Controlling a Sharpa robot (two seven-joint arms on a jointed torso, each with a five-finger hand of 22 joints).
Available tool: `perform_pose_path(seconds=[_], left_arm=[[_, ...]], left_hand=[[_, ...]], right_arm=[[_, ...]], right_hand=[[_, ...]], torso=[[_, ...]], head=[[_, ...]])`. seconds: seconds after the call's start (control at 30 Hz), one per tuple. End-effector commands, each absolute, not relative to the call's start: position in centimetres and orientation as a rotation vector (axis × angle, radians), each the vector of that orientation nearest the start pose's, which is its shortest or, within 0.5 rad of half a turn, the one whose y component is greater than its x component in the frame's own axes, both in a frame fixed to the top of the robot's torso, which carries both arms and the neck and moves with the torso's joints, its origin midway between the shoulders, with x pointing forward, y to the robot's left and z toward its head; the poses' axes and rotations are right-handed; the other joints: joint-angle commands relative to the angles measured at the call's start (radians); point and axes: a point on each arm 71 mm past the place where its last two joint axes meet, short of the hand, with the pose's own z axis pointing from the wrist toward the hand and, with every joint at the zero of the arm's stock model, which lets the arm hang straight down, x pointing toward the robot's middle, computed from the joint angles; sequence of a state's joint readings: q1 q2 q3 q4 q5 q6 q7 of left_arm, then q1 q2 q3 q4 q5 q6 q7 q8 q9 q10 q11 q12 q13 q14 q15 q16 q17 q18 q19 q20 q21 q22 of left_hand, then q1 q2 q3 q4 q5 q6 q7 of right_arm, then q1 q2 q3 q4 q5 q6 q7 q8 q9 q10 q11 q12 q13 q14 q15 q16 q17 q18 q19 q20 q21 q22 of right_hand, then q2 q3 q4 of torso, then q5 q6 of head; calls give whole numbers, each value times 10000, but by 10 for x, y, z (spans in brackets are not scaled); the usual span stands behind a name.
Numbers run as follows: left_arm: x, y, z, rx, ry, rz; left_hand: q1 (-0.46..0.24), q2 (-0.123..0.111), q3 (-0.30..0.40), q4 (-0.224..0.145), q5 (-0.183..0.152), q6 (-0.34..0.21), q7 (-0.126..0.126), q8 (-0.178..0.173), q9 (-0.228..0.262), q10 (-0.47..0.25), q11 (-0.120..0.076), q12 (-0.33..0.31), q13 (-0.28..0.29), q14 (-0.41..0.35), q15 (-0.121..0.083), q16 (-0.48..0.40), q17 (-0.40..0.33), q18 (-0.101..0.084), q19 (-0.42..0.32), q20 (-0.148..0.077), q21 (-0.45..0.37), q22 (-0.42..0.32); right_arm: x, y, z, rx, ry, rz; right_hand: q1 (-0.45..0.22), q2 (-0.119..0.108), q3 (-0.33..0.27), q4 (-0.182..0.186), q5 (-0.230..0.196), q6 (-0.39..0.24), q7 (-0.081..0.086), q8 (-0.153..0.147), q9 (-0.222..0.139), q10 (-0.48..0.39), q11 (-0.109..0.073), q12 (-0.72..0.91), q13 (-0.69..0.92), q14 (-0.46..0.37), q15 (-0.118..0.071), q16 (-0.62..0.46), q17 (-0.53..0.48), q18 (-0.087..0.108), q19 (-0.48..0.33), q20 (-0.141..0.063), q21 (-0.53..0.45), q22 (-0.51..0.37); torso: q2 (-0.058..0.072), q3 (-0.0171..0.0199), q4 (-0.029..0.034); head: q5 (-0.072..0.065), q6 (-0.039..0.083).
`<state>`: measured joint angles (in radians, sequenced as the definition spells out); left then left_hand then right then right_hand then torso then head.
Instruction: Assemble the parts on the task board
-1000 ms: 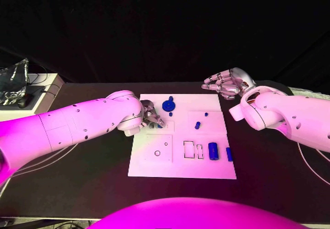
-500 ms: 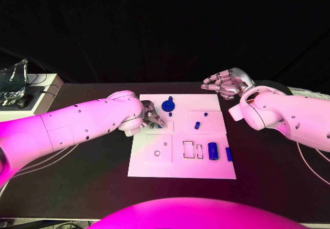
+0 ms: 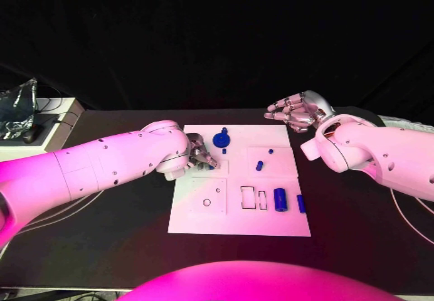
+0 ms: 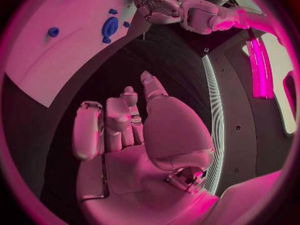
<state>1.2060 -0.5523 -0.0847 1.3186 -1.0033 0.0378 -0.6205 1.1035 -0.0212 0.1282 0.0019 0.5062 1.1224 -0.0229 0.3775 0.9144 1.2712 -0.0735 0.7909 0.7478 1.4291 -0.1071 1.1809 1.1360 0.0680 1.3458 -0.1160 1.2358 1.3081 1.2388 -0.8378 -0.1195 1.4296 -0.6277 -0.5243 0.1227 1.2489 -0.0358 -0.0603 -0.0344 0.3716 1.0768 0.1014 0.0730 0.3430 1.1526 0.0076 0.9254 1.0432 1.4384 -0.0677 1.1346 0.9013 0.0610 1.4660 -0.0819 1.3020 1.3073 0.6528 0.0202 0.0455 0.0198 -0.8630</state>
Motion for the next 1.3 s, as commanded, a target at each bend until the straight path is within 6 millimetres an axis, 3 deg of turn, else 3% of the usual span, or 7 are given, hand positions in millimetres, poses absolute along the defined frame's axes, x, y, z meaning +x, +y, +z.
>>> perform_pose_path(seconds=[0.03, 0.17, 0.43, 0.77, 0.93, 1.07, 1.3], left_arm=[[495, 129, -254, -2463, 23701, -3966], [496, 130, -254, -2468, 23680, -3924], [495, 134, -252, -2507, 23596, -3886], [493, 142, -248, -2514, 23577, -3917], [491, 144, -246, -2513, 23566, -3929], [491, 145, -244, -2533, 23518, -3980], [491, 143, -242, -2568, 23406, -4134]], left_hand=[[43, -28, -458, 159, 19, -16, -48, -18, 7, -16, -52, 44, -5, 21, -35, 33, -20, -159, 66, 9, -66, 239], [268, 133, -1316, 387, 22, -4, -44, 9, 18, -30, -52, 76, -15, 17, -37, 52, -29, -161, 83, 9, -112, 297], [353, 227, -2020, 585, 14, -5, -43, 52, 42, -38, -38, 124, -45, 18, -32, 73, -38, -160, 109, 18, -175, 380], [470, 378, -3389, 868, -71, 5, -31, 148, 130, -37, -32, 203, -64, 29, -27, 141, -4, -166, 164, 25, -198, 503], [438, 293, -3552, 1061, -363, 14, -29, 196, 176, -28, -32, 238, -61, 33, -27, 172, 14, -169, 196, 27, -180, 556], [408, 288, -3545, 1153, -1120, 8, -14, 235, 218, -34, -21, 255, -63, 30, -20, 182, 16, -166, 204, 37, -181, 581], [328, 113, -3359, 1461, -1527, -2, -6, 276, 257, -47, -13, 294, -76, 26, -13, 201, 9, -158, 218, 52, -215, 647]], right_arm=[[504, -239, -193, 6101, 15649, 9651], [504, -240, -193, 6105, 15639, 9643], [503, -241, -194, 6114, 15623, 9631], [503, -243, -194, 6138, 15599, 9593], [503, -244, -195, 6153, 15590, 9571], [503, -245, -195, 6166, 15591, 9551], [503, -245, -196, 6181, 15598, 9534]], right_hand=[[-94, -15, 9, 47, 40, -15, 67, -42, -9, -64, 0, -50, -6, 13, 20, -55, 6, -6, 796, 25, -50, 1919], [-94, -15, 9, 47, 40, -15, 67, -42, -9, -64, 0, -50, -6, 13, 20, -55, 6, -6, 796, 25, -50, 1919], [-96, -13, 13, 41, 62, -20, 70, -43, -15, -63, 1, -50, -6, 10, 21, -62, 0, -4, 796, 26, -56, 1918], [-96, -13, 13, 41, 62, -20, 70, -43, -15, -63, 1, -50, -6, 10, 21, -62, 0, -4, 796, 26, -56, 1918], [-94, -12, 14, 37, 66, -19, 71, -42, -16, -63, 1, -51, -7, 11, 21, -62, 1, -5, 797, 26, -53, 1919], [-89, -8, 18, 27, 77, -18, 71, -40, -20, -64, 1, -53, -9, 14, 21, -60, 4, -6, 798, 27, -47, 1921], [-89, -8, 18, 27, 77, -18, 71, -40, -20, -64, 1, -53, -9, 14, 21, -60, 4, -6, 798, 27, -47, 1921]], torso=[[-4, -3, -6], [1, -9, 4], [4, -15, 0], [-7, -11, 5], [-2, -9, 4], [-3, -8, -8], [-1, 1, -9]], head=[[14, 5], [-1, 9], [-9, 21], [-19, -1], [-2, -7], [17, 6], [18, 12]])
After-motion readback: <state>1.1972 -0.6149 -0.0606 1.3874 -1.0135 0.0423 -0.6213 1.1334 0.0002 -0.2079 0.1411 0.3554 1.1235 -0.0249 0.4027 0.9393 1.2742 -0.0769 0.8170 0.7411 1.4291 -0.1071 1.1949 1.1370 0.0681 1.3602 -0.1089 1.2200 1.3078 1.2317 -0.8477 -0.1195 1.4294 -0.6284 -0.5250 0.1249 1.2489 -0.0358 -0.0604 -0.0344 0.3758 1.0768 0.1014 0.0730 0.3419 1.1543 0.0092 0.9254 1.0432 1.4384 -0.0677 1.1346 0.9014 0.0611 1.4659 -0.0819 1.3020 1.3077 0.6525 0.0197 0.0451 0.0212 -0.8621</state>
